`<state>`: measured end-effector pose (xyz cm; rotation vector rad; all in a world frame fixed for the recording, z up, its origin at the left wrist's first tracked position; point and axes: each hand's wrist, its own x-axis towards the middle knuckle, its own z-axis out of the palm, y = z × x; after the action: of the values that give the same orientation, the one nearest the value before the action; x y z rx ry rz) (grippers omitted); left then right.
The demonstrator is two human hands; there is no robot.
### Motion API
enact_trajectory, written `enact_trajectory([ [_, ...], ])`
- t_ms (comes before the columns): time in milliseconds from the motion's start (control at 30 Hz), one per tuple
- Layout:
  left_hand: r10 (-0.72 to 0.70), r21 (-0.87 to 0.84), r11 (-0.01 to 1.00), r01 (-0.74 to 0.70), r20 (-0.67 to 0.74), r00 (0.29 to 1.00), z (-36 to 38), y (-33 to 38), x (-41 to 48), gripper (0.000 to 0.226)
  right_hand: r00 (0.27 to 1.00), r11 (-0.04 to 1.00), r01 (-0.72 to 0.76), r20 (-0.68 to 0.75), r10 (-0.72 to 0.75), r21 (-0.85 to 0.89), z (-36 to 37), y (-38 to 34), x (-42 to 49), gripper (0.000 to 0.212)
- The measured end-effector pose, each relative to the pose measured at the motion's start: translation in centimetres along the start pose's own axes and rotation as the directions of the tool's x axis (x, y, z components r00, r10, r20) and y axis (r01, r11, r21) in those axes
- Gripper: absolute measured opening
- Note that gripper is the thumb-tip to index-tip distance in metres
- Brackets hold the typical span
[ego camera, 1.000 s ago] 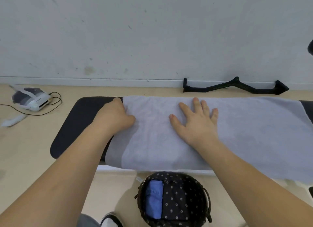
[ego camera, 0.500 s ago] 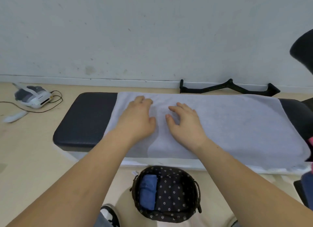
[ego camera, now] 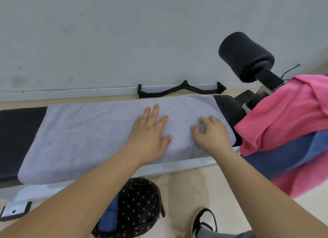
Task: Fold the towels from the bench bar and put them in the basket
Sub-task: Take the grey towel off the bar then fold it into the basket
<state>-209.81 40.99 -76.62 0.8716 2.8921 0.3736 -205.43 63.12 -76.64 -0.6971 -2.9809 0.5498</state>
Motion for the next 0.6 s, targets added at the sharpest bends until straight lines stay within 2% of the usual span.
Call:
enact_trajectory([
  [67,-0.048,0.075,0.996,0.042,0.085,0.995,0.7,1.1,0.6,0.064,0.998,0.998,-0.05,-0.031,0.051,0.035,-0.6,1.3,0.4,0.059],
  [167,-0.057,0.076,0.995,0.058,-0.016,0.998,1.2,2.5,1.0,0.058,0.985,0.988,-0.14,-0.088,0.146,0.071,-2.1,3.4,0.7,0.049],
  [267,0.125,-0.014,0.992,-0.128,-0.151,0.981,2.4,3.4,1.6,0.05,0.963,0.979,-0.181,-0.186,0.197,0.097,-3.3,5.7,0.5,0.027],
  [333,0.175,-0.061,0.98,-0.19,-0.197,0.965,3.3,4.1,2.3,0.044,0.959,0.969,-0.228,-0.148,0.24,0.093,-3.9,6.8,0.4,0.017],
  [367,0.172,-0.051,0.981,-0.185,-0.192,0.966,3.5,4.5,2.6,0.044,0.958,0.962,-0.251,-0.114,0.262,0.105,-4.0,7.3,0.2,0.021],
  [467,0.172,0.031,0.985,-0.17,-0.144,0.974,3.6,5.7,3.1,0.057,0.944,0.917,-0.292,-0.072,0.322,0.272,-3.9,8.2,-0.1,0.031],
  [600,0.14,0.06,0.989,-0.133,-0.151,0.979,3.7,6.1,3.3,0.058,0.938,0.807,-0.278,-0.032,0.344,0.52,-3.4,8.3,-0.6,0.022],
])
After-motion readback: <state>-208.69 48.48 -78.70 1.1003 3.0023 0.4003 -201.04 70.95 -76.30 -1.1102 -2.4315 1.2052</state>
